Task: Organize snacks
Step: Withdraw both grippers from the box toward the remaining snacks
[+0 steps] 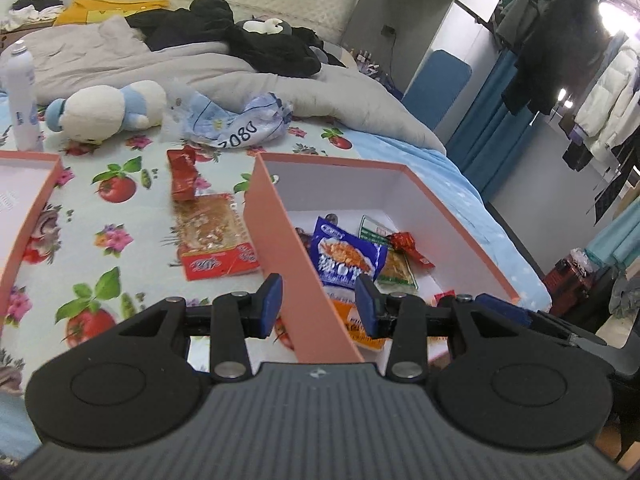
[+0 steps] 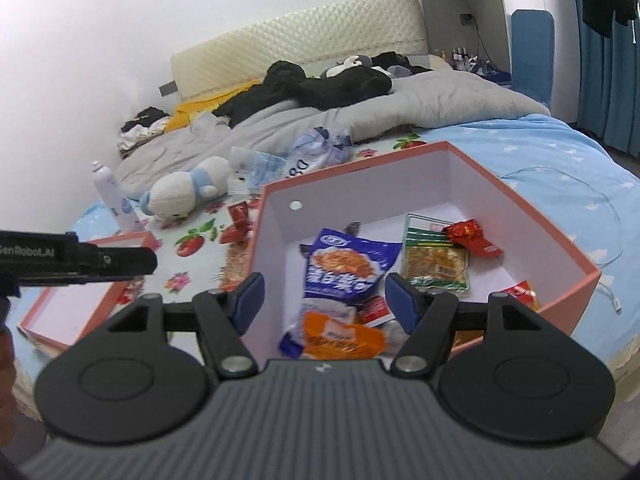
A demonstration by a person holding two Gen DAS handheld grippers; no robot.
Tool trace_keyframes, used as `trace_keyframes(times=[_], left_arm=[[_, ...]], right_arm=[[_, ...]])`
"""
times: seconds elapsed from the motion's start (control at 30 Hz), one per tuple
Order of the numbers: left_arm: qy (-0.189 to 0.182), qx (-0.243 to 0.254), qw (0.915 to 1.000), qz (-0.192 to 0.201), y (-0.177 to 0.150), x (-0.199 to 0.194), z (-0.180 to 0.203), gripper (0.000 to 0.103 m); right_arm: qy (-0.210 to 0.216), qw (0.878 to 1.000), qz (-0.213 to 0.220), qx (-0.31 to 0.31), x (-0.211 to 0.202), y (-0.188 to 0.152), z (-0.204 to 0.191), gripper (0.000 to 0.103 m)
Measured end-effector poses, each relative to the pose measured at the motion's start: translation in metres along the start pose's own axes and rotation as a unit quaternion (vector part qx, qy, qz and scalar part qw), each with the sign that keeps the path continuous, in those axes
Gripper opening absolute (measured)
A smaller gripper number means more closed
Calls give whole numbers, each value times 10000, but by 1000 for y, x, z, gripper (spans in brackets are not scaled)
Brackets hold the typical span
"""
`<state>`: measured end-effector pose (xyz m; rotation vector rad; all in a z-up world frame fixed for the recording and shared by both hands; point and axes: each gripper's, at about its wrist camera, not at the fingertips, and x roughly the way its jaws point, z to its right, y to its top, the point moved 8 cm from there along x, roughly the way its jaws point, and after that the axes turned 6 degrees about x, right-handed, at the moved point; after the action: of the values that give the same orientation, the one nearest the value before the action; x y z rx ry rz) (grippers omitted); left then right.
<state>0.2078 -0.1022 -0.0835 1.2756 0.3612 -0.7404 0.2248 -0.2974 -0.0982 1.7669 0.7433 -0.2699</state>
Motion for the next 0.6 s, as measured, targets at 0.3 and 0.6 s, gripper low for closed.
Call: trace_keyframes(times=[0.3,0.6], left_arm=[[98,-85,9999,100,-19,-46,-16,55],[488,-262,9983,160,-38,-71,-47,67]], right_arm=[[320,9994,-1,-121,-20,-21,-47,69],[609,9976,-106,-303,-24,-38,-79,69]])
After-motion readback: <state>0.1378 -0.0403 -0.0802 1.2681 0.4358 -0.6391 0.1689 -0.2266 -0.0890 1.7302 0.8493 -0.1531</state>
